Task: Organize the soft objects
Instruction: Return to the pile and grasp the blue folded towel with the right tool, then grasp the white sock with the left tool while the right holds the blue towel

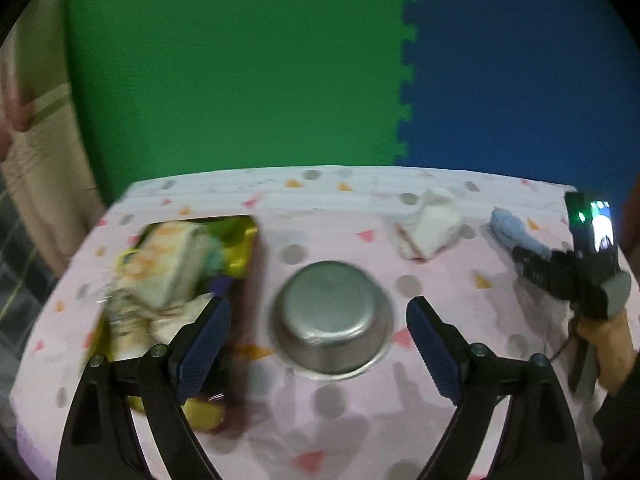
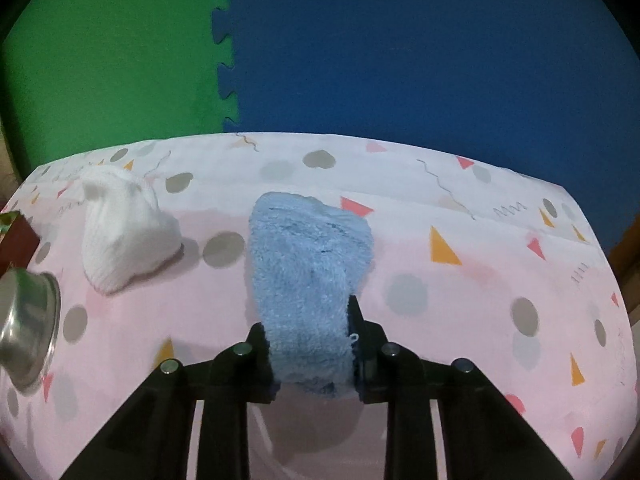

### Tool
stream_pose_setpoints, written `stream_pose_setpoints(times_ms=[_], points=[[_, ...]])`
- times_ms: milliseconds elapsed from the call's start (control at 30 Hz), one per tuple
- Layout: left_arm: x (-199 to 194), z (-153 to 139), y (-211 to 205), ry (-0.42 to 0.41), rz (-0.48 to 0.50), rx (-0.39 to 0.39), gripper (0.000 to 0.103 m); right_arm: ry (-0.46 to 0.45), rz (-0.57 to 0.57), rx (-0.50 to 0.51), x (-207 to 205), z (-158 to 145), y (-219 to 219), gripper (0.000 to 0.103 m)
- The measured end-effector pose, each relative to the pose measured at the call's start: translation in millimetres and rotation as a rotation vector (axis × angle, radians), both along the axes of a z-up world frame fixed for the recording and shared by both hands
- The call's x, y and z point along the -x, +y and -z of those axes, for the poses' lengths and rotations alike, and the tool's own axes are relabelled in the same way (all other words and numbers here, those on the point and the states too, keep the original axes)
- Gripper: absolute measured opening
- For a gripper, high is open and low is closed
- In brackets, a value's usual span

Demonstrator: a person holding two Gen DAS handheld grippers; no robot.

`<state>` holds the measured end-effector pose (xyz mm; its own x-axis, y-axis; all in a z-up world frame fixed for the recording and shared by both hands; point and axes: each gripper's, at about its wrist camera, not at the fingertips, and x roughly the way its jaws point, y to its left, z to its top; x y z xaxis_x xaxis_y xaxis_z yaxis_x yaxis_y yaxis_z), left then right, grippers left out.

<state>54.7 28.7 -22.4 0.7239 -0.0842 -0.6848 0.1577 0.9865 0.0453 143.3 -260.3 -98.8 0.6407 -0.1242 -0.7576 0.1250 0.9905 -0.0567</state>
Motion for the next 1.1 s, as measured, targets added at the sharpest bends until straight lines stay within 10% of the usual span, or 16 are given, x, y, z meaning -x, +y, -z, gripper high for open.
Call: stream_pose_setpoints(times_ms=[333,967,1100], points=[[-55.2,26.6,-75.4,0.082,0.117,-0.006,0.087,0.000,0.069,-0.028,69.9,2.0,-43.6,0.026],[-146.4,73.3,-116.6,0.254,0.181,0.028,0.087,0.020,0.072,-0.024,68.3,4.7,-46.1,0.029],[-157.7,79.7,-118.0,0.301,0.175,0.099,0.052,0.019,0.072,-0.028,68.6,4.8,-46.7,0.029]])
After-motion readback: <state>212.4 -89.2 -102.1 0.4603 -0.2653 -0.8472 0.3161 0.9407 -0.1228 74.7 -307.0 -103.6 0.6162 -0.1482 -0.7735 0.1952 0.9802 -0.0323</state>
